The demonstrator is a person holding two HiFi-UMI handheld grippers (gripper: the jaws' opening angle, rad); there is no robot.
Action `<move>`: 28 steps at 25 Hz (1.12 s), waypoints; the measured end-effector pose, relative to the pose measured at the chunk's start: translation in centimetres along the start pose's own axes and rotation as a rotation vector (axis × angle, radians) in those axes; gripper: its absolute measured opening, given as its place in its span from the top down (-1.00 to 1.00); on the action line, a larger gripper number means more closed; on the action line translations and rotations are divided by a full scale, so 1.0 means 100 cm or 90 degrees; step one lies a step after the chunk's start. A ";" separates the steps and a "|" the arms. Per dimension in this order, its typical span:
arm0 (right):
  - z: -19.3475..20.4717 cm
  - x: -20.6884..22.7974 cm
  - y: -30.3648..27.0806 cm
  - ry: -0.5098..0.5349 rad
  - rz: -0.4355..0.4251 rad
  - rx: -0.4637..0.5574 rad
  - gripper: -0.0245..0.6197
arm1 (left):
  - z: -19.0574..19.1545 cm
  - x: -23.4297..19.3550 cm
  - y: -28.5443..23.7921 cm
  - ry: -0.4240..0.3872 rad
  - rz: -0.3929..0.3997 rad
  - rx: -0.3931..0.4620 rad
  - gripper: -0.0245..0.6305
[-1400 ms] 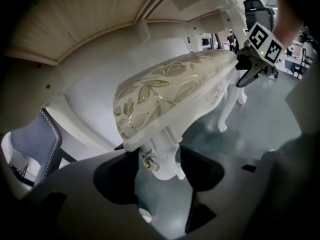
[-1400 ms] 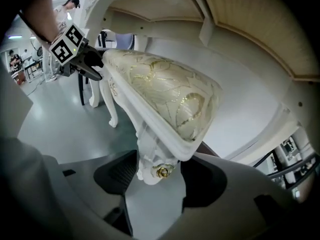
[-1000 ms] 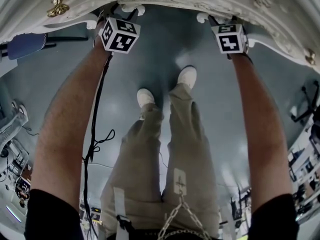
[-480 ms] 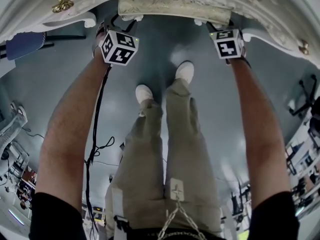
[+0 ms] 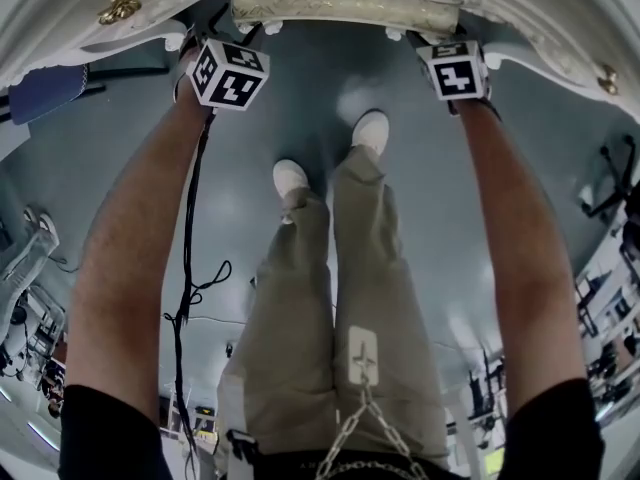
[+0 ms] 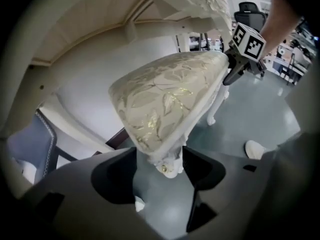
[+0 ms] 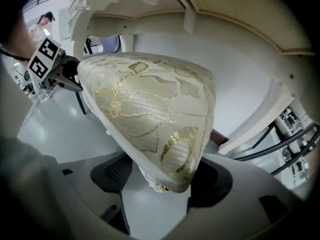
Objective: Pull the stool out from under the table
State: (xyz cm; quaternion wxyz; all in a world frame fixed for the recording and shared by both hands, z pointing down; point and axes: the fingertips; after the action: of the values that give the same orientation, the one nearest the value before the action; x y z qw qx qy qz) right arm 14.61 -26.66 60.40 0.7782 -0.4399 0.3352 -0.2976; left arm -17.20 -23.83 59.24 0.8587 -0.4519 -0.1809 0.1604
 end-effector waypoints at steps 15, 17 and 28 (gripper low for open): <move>0.017 -0.022 0.011 -0.057 -0.006 -0.048 -0.05 | 0.017 0.024 0.007 0.069 0.057 -0.042 0.12; 0.021 -0.029 0.016 -0.058 0.001 -0.052 -0.05 | 0.028 0.027 0.013 0.044 0.047 -0.049 0.13; 0.058 -0.081 0.041 -0.098 -0.027 -0.096 -0.03 | 0.073 0.054 0.043 0.012 0.063 -0.079 0.13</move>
State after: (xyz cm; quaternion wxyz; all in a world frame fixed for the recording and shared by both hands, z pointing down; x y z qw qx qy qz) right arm 14.96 -15.91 61.08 0.7601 -0.5254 0.2865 -0.2531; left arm -16.26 -13.85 60.40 0.8214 -0.5144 -0.1600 0.1872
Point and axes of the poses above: the fingertips, and each gripper's own axes: y backward along the fingers, x to its right, z out of its underside, and after that the axes turned 13 degrees about y, right-handed
